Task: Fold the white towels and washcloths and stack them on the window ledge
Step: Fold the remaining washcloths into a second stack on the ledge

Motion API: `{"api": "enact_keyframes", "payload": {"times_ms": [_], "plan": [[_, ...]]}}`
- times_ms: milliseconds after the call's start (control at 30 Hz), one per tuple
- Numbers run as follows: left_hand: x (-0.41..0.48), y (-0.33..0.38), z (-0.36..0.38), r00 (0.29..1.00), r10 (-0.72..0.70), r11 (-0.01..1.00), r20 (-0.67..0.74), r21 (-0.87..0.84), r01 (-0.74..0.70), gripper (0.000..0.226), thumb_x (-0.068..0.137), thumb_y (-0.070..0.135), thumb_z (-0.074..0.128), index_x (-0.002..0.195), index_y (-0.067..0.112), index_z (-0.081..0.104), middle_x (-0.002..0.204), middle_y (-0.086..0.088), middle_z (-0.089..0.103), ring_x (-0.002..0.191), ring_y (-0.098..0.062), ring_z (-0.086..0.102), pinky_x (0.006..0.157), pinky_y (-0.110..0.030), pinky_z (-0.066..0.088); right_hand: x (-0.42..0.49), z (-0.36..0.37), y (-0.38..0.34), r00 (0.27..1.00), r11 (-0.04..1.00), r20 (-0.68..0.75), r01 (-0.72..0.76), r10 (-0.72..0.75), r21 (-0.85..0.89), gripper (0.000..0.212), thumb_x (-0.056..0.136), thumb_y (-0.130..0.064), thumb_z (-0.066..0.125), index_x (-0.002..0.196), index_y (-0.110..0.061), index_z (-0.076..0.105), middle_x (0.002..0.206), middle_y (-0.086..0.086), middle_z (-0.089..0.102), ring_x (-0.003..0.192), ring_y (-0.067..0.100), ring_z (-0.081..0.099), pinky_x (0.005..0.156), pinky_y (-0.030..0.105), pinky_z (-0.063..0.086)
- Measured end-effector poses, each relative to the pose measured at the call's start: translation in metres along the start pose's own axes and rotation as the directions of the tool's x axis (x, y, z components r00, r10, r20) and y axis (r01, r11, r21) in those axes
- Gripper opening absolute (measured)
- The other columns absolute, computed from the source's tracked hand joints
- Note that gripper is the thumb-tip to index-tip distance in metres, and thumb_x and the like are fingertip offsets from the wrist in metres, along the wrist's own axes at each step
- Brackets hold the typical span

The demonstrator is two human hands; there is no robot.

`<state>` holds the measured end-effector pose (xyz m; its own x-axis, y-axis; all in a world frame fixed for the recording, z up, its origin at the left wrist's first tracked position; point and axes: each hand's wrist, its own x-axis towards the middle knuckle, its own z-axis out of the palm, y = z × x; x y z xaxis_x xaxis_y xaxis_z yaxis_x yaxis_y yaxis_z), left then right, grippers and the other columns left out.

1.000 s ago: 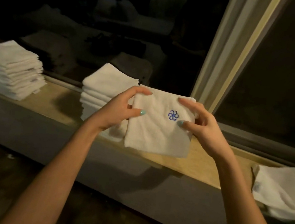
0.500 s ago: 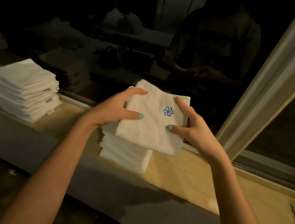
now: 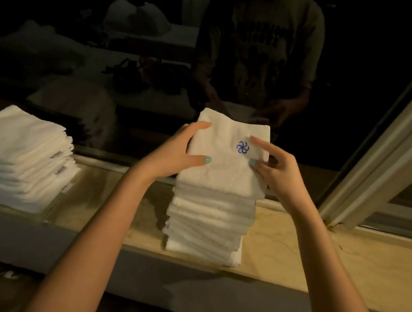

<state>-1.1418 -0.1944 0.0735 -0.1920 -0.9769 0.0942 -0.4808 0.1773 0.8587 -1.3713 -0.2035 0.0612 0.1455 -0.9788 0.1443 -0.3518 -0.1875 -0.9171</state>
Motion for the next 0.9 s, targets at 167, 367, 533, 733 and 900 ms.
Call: {"api": "enact_keyframes", "payload": {"times_ms": [167,367,533,733,900], "plan": [[0.002,-0.011,-0.001,0.997,-0.056,0.998,0.045,-0.022,0.057,0.071,0.086,0.019,0.069,0.145,0.033,0.031,0.148,0.006,0.031,0.133,-0.013,0.036,0.109,-0.043,0.039,-0.01,0.006,0.005,0.994,0.994,0.074,-0.076,0.082,-0.078,0.06,0.087,-0.032,0.067,0.142,-0.026,0.045,0.129,-0.005,0.045,0.102,0.01,0.058,0.079,0.022,0.054],[-0.012,-0.022,0.008,0.99,-0.14,0.99,-0.033,0.007,0.14,0.07,0.086,0.032,0.068,0.146,0.032,0.033,0.142,0.007,0.034,0.125,-0.012,0.039,0.096,-0.029,0.04,-0.013,0.023,0.007,0.983,0.965,0.062,-0.155,0.172,-0.21,0.072,0.082,-0.042,0.069,0.145,-0.027,0.038,0.132,-0.002,0.039,0.115,0.016,0.049,0.089,0.027,0.05],[-0.01,-0.01,0.011,0.987,-0.114,0.95,-0.116,0.276,0.142,0.072,0.085,0.043,0.066,0.147,0.023,0.035,0.145,0.005,0.022,0.111,-0.006,0.036,0.09,-0.023,0.034,-0.01,0.02,0.001,0.995,0.926,0.015,-0.089,0.101,-0.368,0.068,0.083,-0.049,0.066,0.143,-0.029,0.041,0.121,-0.002,0.037,0.105,0.015,0.048,0.087,0.024,0.044],[-0.009,0.028,0.032,0.961,0.19,0.87,-0.201,0.488,-0.07,0.054,0.085,0.032,0.07,0.134,0.017,0.051,0.148,0.007,0.017,0.133,-0.012,0.029,0.099,-0.026,0.035,-0.024,-0.015,0.007,0.996,0.922,-0.084,-0.005,-0.03,-0.388,0.061,0.09,-0.04,0.062,0.143,-0.022,0.04,0.135,0.0,0.039,0.105,0.011,0.053,0.088,0.02,0.043],[-0.002,0.074,0.11,0.922,0.331,0.861,-0.199,0.463,-0.209,0.041,0.087,0.027,0.067,0.125,0.017,0.06,0.136,0.002,0.041,0.122,-0.017,0.043,0.098,-0.026,0.038,-0.068,-0.084,0.035,0.986,0.916,-0.16,-0.094,0.033,-0.39,0.061,0.093,-0.039,0.058,0.147,-0.022,0.035,0.144,0.002,0.039,0.123,0.014,0.046,0.096,0.021,0.038]]}}
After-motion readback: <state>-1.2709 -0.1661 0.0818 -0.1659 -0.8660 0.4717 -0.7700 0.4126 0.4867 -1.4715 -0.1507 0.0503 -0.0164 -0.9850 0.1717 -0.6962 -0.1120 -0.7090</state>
